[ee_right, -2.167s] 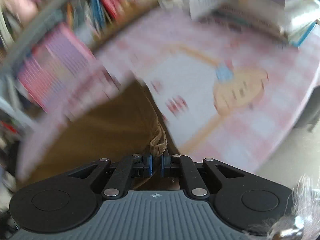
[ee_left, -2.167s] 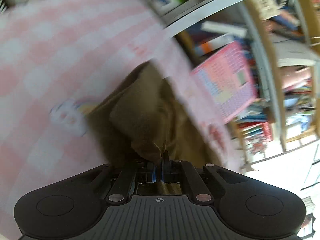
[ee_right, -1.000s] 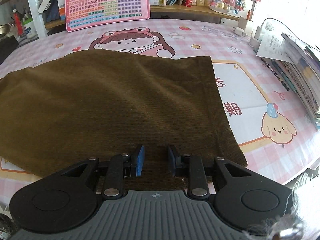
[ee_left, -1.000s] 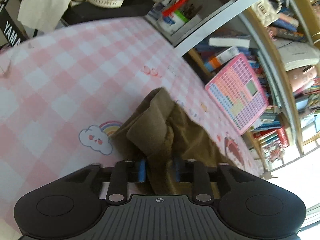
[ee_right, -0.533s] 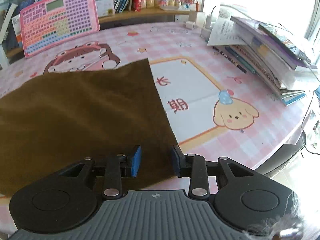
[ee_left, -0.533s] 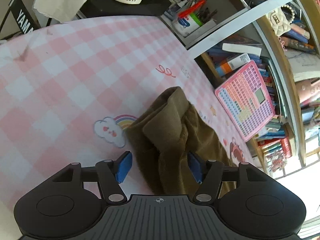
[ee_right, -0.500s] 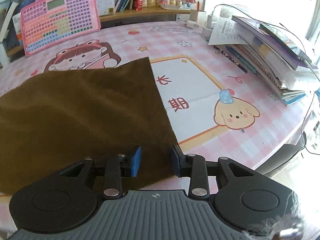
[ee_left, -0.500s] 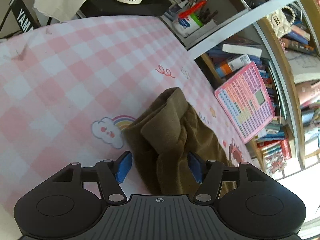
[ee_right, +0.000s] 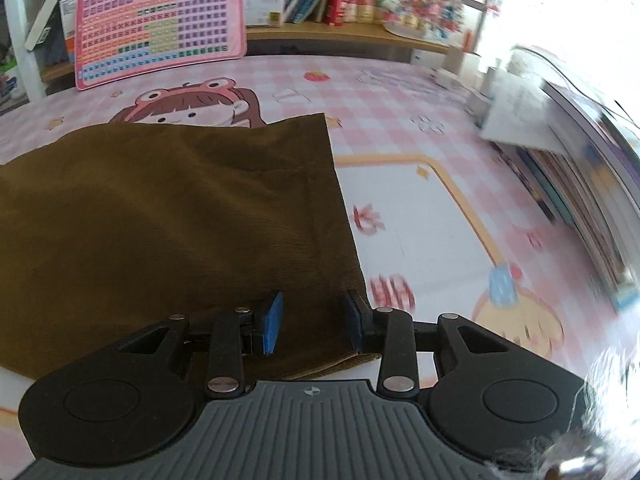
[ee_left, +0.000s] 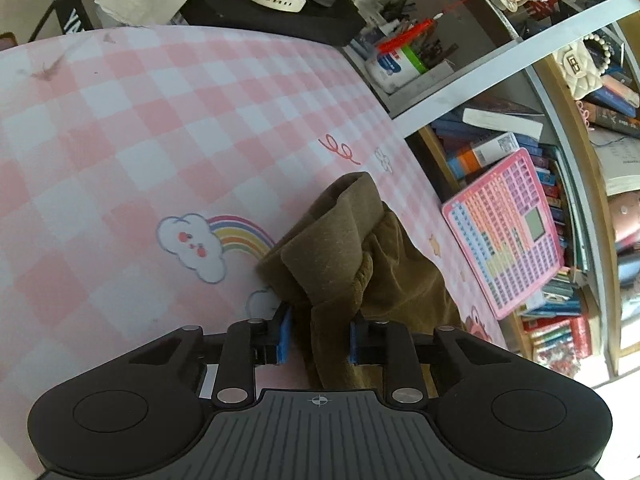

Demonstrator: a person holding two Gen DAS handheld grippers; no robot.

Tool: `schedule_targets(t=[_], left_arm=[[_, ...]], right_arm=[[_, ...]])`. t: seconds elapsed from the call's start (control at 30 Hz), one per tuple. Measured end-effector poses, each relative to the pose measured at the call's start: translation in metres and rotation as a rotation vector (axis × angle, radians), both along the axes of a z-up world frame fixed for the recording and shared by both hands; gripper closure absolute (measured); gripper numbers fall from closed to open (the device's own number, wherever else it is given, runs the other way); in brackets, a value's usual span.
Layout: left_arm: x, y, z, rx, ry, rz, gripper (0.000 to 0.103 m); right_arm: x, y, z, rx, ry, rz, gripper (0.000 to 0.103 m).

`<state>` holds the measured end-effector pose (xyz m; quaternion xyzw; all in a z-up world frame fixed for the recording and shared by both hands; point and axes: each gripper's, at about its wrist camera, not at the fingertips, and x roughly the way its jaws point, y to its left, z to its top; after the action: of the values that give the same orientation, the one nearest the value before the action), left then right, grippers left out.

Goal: Fold clothes

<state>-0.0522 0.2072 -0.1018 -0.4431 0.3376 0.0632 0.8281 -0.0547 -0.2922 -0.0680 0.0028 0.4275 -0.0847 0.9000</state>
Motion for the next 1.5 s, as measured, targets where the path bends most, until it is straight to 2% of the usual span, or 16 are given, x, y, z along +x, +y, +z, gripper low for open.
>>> schedule_targets(t=[0.1, 0.2, 0.3, 0.43, 0.5, 0.53, 0.6, 0.63, 0.67, 0.77, 0.97, 1.13, 1.33, 1.5], left_arm=[[0.010, -0.009, 0.017, 0.071, -0.012, 0.018, 0.087], [0.006, -0.036, 0.068, 0.244, -0.171, -0.024, 0.089], [0.002, -0.051, 0.091, 0.342, -0.241, -0.046, 0.089], [0.013, -0.027, 0.047, 0.237, 0.004, 0.076, 0.089], [0.013, -0.024, 0.042, 0.225, 0.019, 0.109, 0.086], [0.012, -0.023, 0.039, 0.218, 0.026, 0.126, 0.079], [0.013, -0.024, 0.040, 0.232, 0.041, 0.156, 0.055], [0.013, -0.026, 0.044, 0.258, 0.052, 0.171, 0.036], [0.012, -0.029, 0.048, 0.285, 0.060, 0.190, 0.032], [0.002, -0.042, 0.061, 0.331, 0.050, 0.223, 0.028], [-0.030, -0.084, 0.067, 0.359, 0.042, 0.189, 0.026], [-0.049, -0.112, 0.060, 0.338, 0.072, 0.172, 0.025], [-0.064, -0.121, 0.056, 0.323, 0.104, 0.194, 0.025], [-0.071, -0.120, 0.054, 0.310, 0.113, 0.198, 0.022]], right_arm=[[0.015, -0.003, 0.000, 0.004, 0.001, 0.054, 0.070], [0.024, -0.003, 0.000, 0.008, -0.002, 0.117, 0.070], [0.025, -0.002, 0.000, -0.001, -0.008, 0.172, 0.069], [0.023, -0.005, -0.001, 0.003, -0.009, 0.231, 0.066], [0.023, -0.008, -0.001, 0.010, -0.009, 0.262, 0.064], [0.022, -0.008, -0.001, 0.012, -0.009, 0.275, 0.062], [0.021, -0.008, -0.001, 0.010, -0.011, 0.300, 0.060], [0.020, -0.008, -0.002, 0.007, -0.014, 0.311, 0.058], [0.019, -0.008, -0.002, 0.004, -0.017, 0.321, 0.057], [0.017, -0.007, -0.003, -0.004, -0.026, 0.352, 0.055], [0.013, -0.010, -0.003, -0.017, -0.043, 0.404, 0.054], [0.011, -0.017, 0.011, 0.016, -0.093, 0.408, 0.047], [0.002, -0.016, 0.023, 0.058, -0.124, 0.451, 0.040], [-0.006, -0.006, 0.024, 0.072, -0.114, 0.502, 0.039]])
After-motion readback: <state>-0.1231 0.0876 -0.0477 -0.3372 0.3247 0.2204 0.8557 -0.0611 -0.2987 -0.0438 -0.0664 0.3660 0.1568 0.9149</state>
